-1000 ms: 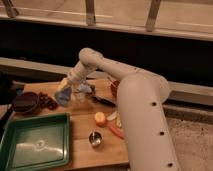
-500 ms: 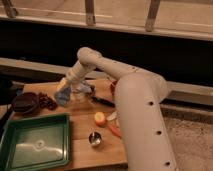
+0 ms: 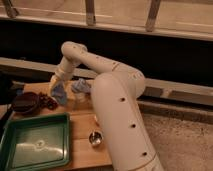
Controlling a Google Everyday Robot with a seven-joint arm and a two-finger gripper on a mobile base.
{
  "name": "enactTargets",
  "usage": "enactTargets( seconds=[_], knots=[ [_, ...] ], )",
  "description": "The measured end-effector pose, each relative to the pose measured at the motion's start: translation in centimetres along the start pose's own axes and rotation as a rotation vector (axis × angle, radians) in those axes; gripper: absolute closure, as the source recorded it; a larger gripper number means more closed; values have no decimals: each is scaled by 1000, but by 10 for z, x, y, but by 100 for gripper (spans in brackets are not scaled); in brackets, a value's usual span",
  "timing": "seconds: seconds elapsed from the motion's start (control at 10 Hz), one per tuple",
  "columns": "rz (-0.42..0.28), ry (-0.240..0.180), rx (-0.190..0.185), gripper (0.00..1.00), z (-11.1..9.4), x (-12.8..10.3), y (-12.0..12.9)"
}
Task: Place sponge in plastic cup
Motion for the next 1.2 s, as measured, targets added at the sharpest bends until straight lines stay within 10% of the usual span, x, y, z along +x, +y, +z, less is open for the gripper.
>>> enactTargets(
  seconds=[0.8,1.2],
  knots=[
    [61,133,129,96,28,4,-26],
    [79,163,137,57,37,3,-34]
  ],
)
